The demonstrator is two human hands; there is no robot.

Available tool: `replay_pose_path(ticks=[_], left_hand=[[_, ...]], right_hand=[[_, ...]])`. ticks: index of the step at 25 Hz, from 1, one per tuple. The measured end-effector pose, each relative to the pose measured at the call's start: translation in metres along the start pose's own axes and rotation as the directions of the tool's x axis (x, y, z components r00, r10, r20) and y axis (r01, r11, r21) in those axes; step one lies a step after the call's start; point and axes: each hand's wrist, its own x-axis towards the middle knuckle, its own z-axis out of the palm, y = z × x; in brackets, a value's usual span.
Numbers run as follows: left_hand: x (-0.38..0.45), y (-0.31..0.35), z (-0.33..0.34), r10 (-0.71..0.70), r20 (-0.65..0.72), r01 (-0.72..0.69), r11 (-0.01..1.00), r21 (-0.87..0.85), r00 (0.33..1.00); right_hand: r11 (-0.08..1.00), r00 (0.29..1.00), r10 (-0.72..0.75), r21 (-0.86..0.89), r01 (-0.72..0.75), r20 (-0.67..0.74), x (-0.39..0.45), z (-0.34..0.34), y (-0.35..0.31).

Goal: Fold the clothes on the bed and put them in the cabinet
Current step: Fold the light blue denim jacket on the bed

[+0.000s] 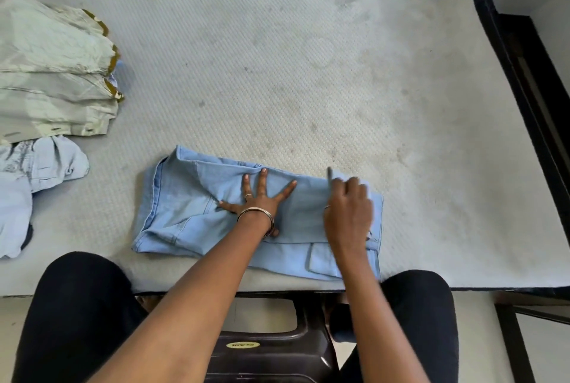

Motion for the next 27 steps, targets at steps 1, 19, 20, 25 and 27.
replay_pose_path(ticks=[1, 19, 20, 25, 27], left_hand=[[0.0, -0.001, 0.0, 0.002, -0.001, -0.002, 1.0, -0.01, 1.0], [0.003, -0.021, 0.012, 0.116, -0.112, -0.116, 0.993, 0.004, 0.987], [0.002, -0.026, 0.015, 0.137, -0.133, -0.137, 0.99, 0.009, 0.982], [-0.018, -0.048, 0.052, 0.2, -0.345, -0.175, 0.979, 0.104, 0.917], [-0.026, -0.049, 0.059, 0.163, -0.359, -0.136, 0.986, 0.099, 0.919]], right_hand=[[0.998, 0.989, -0.059, 0.009, 0.059, 0.133, -0.011, 0.012, -0.012], [0.914, 0.804, 0.176, 0.208, -0.347, 0.568, -0.005, 0.041, 0.066], [0.843, 0.801, 0.309, 0.243, -0.481, 0.512, -0.009, 0.035, 0.068], [0.501, 0.449, 0.652, 0.098, -0.86, 0.611, -0.025, 0.015, 0.074], [0.449, 0.462, 0.554, 0.218, -0.866, 0.693, -0.014, 0.01, 0.081]])
